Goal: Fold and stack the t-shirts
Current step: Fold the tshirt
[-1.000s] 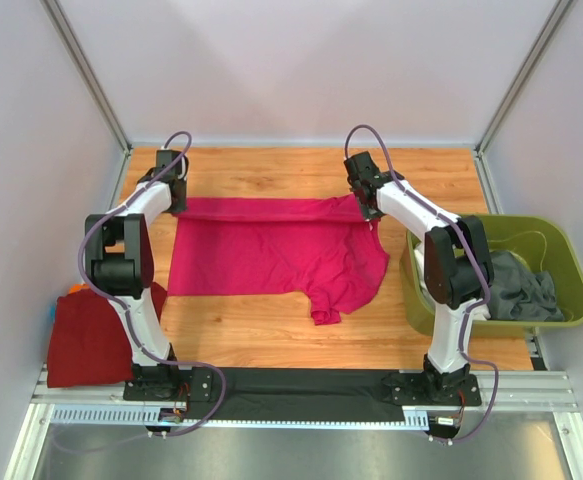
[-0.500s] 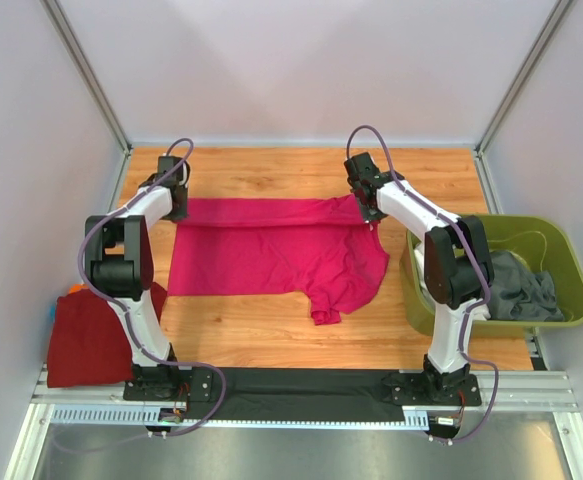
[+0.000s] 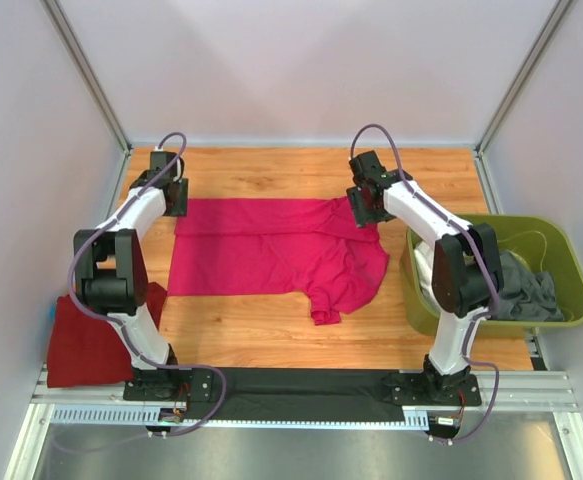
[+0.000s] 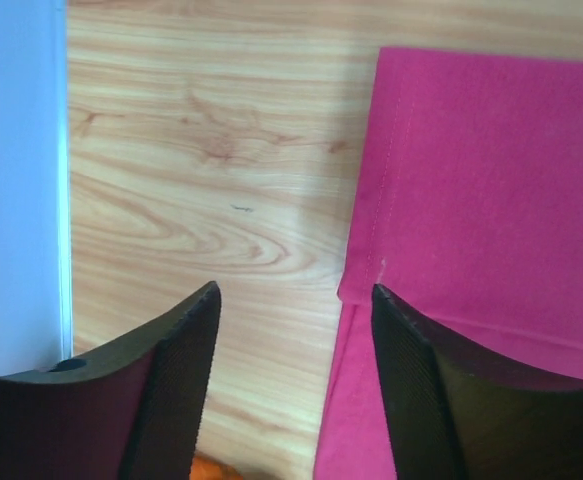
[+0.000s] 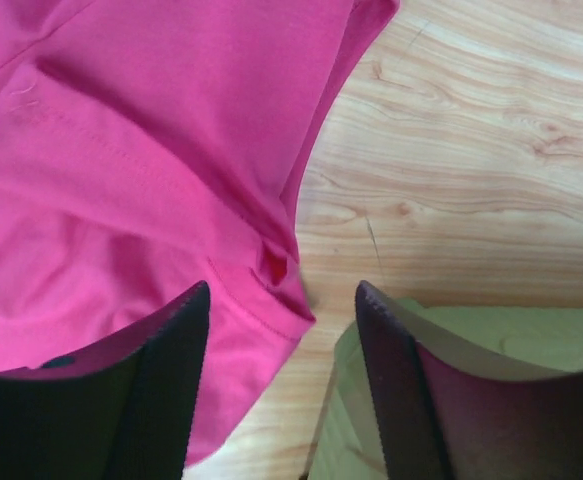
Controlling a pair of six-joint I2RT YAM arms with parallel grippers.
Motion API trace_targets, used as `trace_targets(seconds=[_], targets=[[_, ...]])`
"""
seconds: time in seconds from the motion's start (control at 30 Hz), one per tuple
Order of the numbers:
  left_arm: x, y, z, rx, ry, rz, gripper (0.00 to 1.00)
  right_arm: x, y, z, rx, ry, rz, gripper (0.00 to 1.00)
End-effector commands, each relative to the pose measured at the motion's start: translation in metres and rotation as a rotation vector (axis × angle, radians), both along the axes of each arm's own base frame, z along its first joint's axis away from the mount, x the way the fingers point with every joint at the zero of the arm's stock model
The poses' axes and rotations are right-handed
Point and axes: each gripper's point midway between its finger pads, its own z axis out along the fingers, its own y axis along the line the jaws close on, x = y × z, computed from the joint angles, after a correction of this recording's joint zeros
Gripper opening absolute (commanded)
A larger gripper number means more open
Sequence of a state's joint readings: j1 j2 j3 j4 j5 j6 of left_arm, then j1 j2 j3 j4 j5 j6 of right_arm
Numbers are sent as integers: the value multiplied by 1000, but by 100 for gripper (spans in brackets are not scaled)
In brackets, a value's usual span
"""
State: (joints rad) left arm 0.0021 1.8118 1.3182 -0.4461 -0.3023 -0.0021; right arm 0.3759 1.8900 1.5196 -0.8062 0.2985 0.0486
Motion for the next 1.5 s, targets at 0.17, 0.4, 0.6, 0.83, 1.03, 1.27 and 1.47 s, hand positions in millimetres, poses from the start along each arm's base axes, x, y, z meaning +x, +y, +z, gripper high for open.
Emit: trace_targets(seconds=[0.17,0.4,0.6,0.83,1.03,1.27,1.47], targets=[[5,-20,75,-168,-158,79,79,18,10,60,202,-133,-207,67],[27,-110,81,-430,-190,-39,80,53,54,54,415,-151,-220,64],[42,-179,77,-523,-154,-133,79,74,81,28,489,-114,-166,57],[48,-208,66,-596,-130,-193,77,76,99,-10,502,-45,-36,57],[58,-211,37,-595,-81,-124,71,77,103,-32,510,4,-54,47],[72,-217,18,-617,-60,-85,60,75,105,-44,508,39,-32,45],[70,-212,12,-595,-48,-77,60,70,103,-39,507,48,-40,26]])
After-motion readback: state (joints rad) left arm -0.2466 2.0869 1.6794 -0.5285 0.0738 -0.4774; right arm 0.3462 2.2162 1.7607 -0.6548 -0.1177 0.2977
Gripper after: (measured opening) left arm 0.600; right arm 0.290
